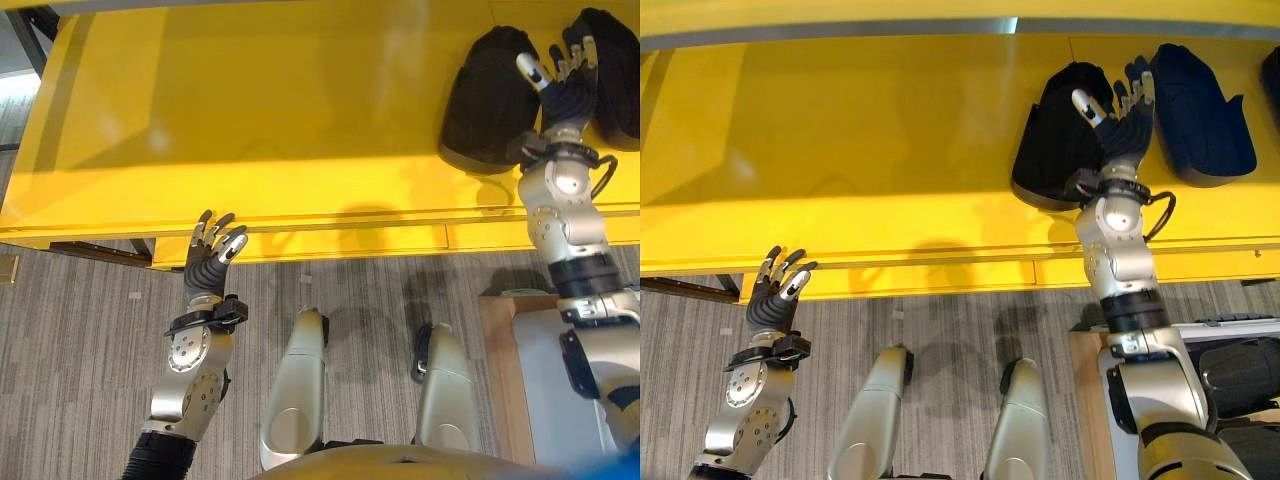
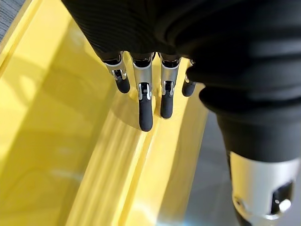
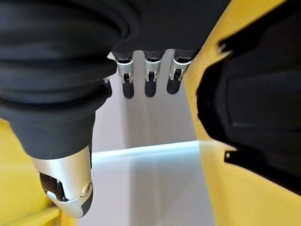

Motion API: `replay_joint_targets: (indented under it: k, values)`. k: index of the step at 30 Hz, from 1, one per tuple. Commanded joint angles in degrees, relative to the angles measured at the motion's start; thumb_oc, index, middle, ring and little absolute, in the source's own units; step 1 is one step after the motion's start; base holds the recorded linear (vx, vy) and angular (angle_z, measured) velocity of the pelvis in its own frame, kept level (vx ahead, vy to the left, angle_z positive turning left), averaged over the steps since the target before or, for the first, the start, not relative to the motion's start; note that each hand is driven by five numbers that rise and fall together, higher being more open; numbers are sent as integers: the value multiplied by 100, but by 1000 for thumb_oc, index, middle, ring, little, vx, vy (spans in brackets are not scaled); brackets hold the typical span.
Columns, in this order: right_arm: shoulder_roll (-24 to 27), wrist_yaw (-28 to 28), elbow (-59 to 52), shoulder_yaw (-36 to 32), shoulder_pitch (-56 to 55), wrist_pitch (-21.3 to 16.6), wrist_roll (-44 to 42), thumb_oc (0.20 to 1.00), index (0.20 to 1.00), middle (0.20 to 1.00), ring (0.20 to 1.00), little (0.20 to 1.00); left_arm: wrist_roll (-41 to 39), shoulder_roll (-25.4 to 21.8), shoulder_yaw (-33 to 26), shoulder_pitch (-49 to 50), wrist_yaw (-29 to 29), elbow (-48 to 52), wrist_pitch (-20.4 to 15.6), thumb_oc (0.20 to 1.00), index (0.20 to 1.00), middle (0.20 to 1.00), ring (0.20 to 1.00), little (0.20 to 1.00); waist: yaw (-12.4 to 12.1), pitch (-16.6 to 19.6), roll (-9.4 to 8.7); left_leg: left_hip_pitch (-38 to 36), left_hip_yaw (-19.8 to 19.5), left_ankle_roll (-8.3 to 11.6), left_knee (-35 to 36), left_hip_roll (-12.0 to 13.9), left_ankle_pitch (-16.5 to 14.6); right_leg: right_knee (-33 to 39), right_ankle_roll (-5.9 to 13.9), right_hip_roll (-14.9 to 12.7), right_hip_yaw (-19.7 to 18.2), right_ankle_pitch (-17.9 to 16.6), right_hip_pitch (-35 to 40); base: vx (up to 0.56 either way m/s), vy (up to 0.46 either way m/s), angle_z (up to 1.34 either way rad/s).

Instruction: Move parts from the plastic box to the shelf.

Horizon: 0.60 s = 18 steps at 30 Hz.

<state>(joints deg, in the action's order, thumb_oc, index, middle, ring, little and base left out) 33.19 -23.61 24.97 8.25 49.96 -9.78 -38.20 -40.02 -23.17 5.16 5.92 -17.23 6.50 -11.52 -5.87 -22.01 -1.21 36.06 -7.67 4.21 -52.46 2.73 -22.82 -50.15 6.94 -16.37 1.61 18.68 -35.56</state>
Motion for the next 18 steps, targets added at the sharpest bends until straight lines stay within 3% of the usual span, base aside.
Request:
replay_joint_targets:
  k: [1, 8, 18]
  values:
    - [370, -148, 189, 29, 467, -243, 63, 1000, 1000, 1000, 1000, 1000, -117, -239, 38, -67, 134, 255, -256, 1000, 1000, 1000, 1000, 1000, -15, 27, 105, 40, -156, -418, 110, -69, -231, -272, -527, 61, 150, 827, 736, 0, 0, 0]
    - [691, -314, 1118, 295, 1178, -122, 530, 1000, 1000, 1000, 1000, 1000, -127, -285, 128, -192, 162, 214, -341, 1000, 1000, 1000, 1000, 1000, -49, 12, 152, 83, -170, -417, 104, -94, -219, -271, -522, 68, 158, 811, 699, 0, 0, 0]
    - [642, -380, 1338, 146, 977, -149, 670, 1000, 1000, 1000, 1000, 1000, -79, -249, 127, -220, 176, 188, -368, 1000, 1000, 1000, 1000, 1000, 1, -23, 202, 115, -155, -431, 75, -102, -235, -304, -523, 78, 136, 822, 652, 0, 0, 0]
